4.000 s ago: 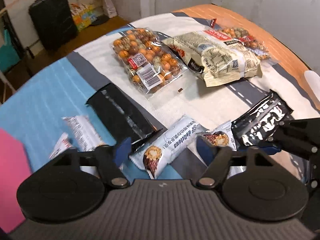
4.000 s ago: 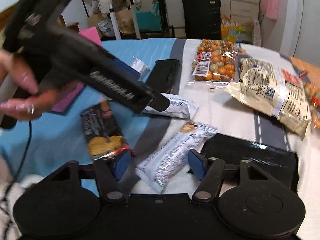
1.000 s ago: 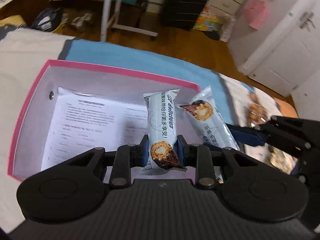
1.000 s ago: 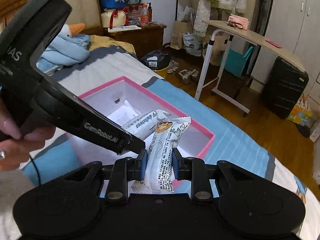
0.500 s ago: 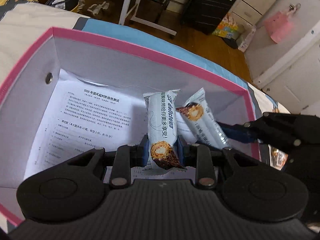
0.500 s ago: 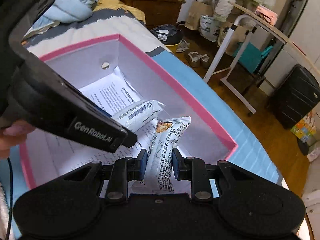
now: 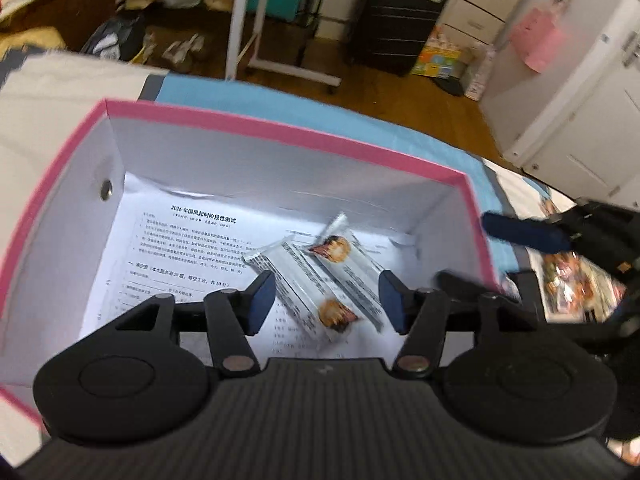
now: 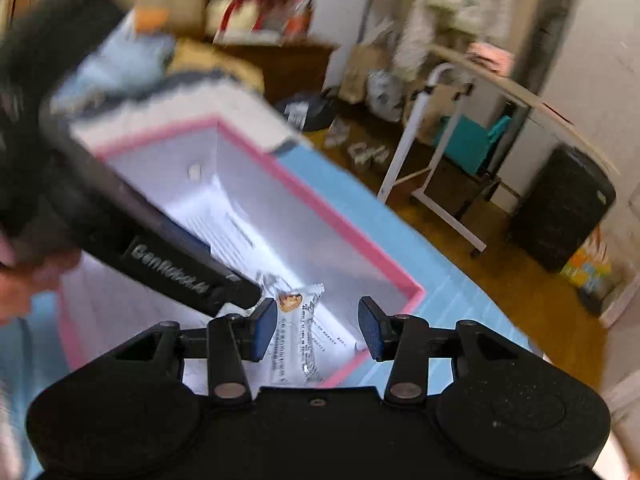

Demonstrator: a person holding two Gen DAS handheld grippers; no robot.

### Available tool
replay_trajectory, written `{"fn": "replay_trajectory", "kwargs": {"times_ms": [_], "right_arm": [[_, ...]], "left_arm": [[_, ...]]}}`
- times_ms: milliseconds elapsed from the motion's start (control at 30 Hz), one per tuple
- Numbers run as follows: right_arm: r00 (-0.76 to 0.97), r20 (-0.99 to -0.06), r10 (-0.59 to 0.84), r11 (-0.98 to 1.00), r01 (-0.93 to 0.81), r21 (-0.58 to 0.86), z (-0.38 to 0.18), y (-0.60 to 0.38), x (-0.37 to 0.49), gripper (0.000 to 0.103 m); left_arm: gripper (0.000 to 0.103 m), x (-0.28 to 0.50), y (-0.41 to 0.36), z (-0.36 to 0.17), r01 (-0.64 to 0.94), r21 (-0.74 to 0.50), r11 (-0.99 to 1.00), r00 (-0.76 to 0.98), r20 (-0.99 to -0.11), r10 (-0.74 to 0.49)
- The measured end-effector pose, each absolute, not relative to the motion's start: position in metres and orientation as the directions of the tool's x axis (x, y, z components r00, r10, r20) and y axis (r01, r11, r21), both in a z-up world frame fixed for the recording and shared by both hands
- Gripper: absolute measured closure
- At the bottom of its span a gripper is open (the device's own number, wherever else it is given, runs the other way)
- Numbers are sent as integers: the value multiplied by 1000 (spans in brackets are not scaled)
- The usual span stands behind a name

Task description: Organize snacks

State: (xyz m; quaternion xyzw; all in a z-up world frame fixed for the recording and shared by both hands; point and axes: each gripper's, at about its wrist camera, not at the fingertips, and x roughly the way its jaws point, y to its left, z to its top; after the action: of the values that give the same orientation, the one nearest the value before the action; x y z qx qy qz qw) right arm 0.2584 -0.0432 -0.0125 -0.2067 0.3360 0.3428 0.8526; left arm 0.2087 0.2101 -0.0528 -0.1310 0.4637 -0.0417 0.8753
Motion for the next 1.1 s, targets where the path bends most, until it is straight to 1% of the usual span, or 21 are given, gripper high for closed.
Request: {"fn": "replay_trajectory", "kwargs": {"times_ms": [67,200,267,333,433,600,633,667,733,767,800,867,967,1033,1100], "right_arm": [[553,-705,443,712,-695,-98,4,-64,246,52],[558,-718,415,755,-652,-71,25,-101,226,52],[547,-715,435,769,-639,-21,32,-119,216,52],[536,-713,452,780,-625,25,36,-135,206,52],[538,-712,450,795,-604,46,40,-153,192,51],[542,-727,423,812,-582,38,48,-170,169,47],[546,-725,419,810,-586,26,49,-173,163,45],[547,-726,417,806,-591,18,50,-175,157,40],[531,-735,422,795,-606,18,48,-182,149,33],[513,-740,436,785,-618,34,46,-185,145,33],[494,-745,449,780,-623,57,43,-189,144,31],[458,-762,457,776,-624,91,31,-193,142,25],[438,-793,423,775,-629,66,8,-192,137,24],[413,-812,414,764,-642,63,-9,-193,134,24],[389,-830,399,756,-652,59,-29,-193,131,23]], "left_arm": [[43,197,206,-41,-25,-240,970,570,-801,-184],[42,171,189,-11,29,-186,982,591,-789,-167],[39,158,181,2,69,-182,981,604,-775,-186],[38,146,170,14,105,-188,977,605,-767,-212],[34,129,151,26,160,-186,969,611,-753,-246],[31,104,118,33,241,-181,954,601,-744,-293],[30,99,112,32,253,-180,951,596,-745,-300],[30,95,108,31,249,-178,952,594,-748,-295],[28,84,101,31,223,-171,960,605,-748,-274],[24,78,98,30,230,-169,958,611,-742,-278],[23,72,95,29,229,-167,959,615,-739,-275],[21,65,92,24,223,-153,963,622,-738,-262],[18,61,83,10,218,-136,966,609,-754,-244],[17,61,76,-3,179,-140,974,609,-762,-221],[15,63,70,-19,138,-120,983,615,-768,-180]]}}
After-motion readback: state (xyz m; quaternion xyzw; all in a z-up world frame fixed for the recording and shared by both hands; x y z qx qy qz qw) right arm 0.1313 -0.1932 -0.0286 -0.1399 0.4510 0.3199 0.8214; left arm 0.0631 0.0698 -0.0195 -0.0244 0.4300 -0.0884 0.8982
